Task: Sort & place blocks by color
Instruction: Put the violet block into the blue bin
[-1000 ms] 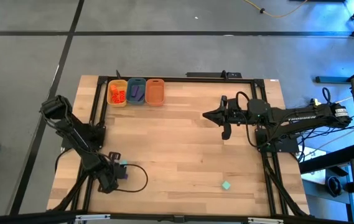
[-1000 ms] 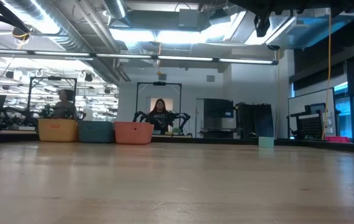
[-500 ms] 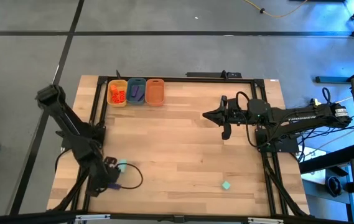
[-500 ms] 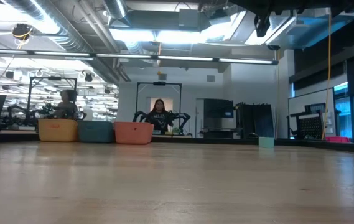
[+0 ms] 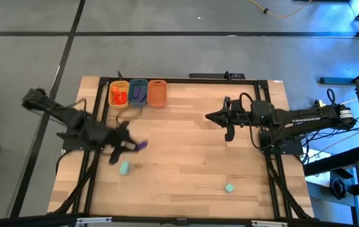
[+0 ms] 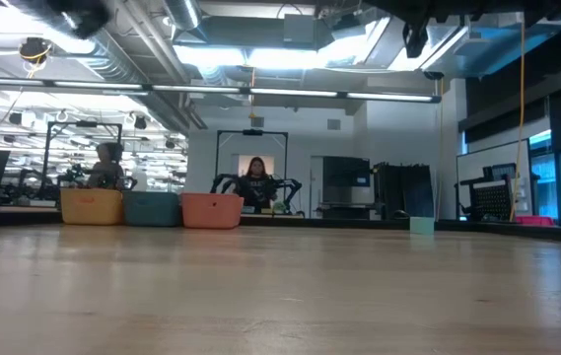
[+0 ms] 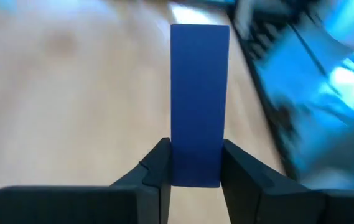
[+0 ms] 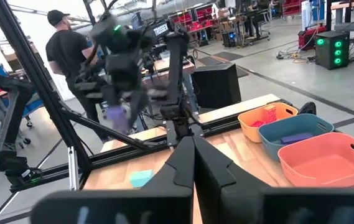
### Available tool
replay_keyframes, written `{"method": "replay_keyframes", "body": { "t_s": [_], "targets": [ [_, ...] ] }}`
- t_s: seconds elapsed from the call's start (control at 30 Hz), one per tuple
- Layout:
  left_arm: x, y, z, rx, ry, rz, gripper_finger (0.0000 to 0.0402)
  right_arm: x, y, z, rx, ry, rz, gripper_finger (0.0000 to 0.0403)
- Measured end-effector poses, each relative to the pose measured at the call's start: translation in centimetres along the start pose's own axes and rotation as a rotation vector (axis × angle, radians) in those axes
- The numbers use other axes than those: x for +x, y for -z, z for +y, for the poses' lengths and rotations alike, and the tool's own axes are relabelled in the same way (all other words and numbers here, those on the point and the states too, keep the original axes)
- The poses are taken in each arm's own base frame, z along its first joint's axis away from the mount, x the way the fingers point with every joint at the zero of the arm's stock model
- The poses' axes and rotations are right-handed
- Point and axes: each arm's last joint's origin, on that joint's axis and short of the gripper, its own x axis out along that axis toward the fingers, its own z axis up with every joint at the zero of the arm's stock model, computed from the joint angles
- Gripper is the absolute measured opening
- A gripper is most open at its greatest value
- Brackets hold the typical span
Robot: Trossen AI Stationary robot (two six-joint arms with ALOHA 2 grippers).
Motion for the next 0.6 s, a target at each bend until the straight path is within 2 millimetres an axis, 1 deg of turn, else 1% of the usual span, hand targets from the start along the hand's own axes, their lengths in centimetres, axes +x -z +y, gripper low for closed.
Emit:
{"method": "replay_keyframes", "body": {
  "t_s": [0.1, 0.17, 0.3, 0.43, 0.6],
  "targets": [
    [-0.4, -3.1, 2.2, 0.046, -0.098, -0.180, 0.0094, 0.0, -0.2, 0.1, 0.001, -0.005, -0.019, 0.0000],
    [-0.8, -4.9, 3.5, 0.073, -0.122, -0.322, 0.0094, 0.0, -0.3, 0.1, 0.002, -0.011, -0.036, 0.0000],
    [-1.7, -7.2, 5.9, 0.086, -0.156, -0.516, 0.0094, 0.0, -0.8, 0.2, 0.003, -0.026, -0.082, 0.0000],
    [-1.6, -8.0, 7.5, 0.082, -0.125, -0.551, 0.0094, -0.1, -1.0, 0.3, 0.002, -0.032, -0.103, 0.0000],
    [0.1, -8.2, 7.9, 0.079, -0.080, -0.522, 0.0094, 0.0, -0.9, 0.3, 0.000, -0.046, -0.090, 0.0000]
  ]
}}
